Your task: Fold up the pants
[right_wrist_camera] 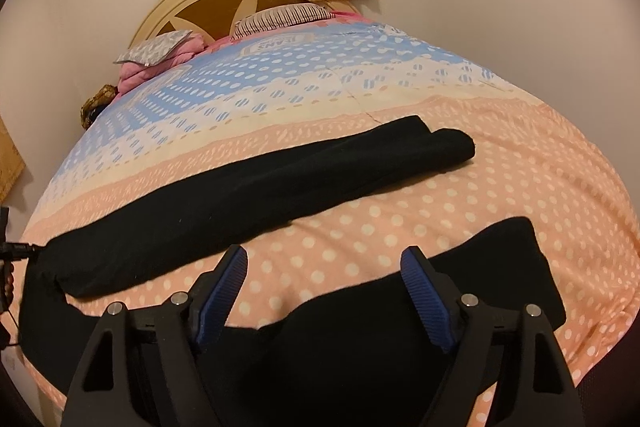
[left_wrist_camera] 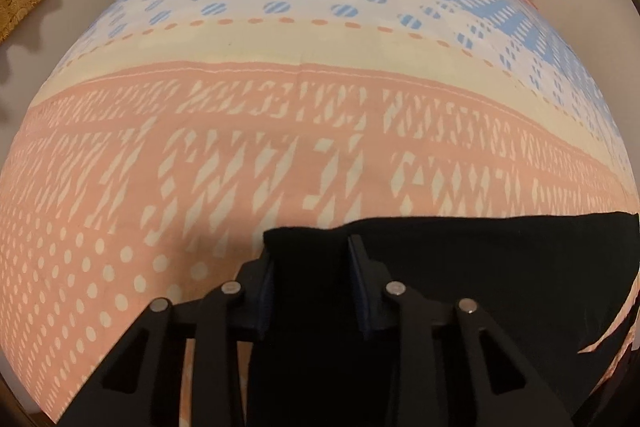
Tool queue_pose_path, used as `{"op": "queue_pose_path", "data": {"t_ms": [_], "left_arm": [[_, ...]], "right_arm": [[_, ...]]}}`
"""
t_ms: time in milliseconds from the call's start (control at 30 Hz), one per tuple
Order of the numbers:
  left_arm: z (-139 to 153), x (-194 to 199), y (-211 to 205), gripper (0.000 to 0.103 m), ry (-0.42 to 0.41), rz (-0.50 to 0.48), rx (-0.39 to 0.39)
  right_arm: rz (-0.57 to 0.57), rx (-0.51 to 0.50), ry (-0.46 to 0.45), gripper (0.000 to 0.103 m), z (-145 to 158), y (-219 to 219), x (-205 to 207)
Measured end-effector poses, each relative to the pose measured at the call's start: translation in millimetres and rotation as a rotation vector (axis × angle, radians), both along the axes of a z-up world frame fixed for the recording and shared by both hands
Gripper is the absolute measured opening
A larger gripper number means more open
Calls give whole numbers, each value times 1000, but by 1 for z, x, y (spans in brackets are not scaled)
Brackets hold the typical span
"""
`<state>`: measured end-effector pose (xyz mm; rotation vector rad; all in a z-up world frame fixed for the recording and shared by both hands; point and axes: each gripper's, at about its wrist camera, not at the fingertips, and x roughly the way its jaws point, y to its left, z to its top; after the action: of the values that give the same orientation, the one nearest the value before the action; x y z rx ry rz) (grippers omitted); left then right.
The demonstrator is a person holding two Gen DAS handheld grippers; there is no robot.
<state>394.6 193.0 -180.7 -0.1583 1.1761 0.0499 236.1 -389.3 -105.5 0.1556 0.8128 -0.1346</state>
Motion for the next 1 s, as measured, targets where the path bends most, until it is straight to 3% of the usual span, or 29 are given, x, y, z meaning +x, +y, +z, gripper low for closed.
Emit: {"op": "queue_pose_path", "data": {"t_ms": [67,133,167,333,467,767,1000], "left_arm": [[0,2,2,33,-6,3,-15],[-1,1,2,25,-11,-9,-26],[0,1,0,20,-25,-28,-33],[-1,-5,2,18,-37,-43,-61],[-1,-8,0,17,-49,-61,-54],[-4,-2,-2,17,-24,-50,-49],[-7,-1,-4,18,-41,-52,-36]], "right_arm": [[-5,-11,-5,75,5,-7,5],[-16,-16,8,60,9,-21,15],[-27,-4,17,58,10,-30,20],[-105,109,66,58,17,-89,55],[-115,100,114,58,12,-114,91],[-91,91,150,58,-1,-137,163],[-96,92,194,59,-24,-147,189]]}}
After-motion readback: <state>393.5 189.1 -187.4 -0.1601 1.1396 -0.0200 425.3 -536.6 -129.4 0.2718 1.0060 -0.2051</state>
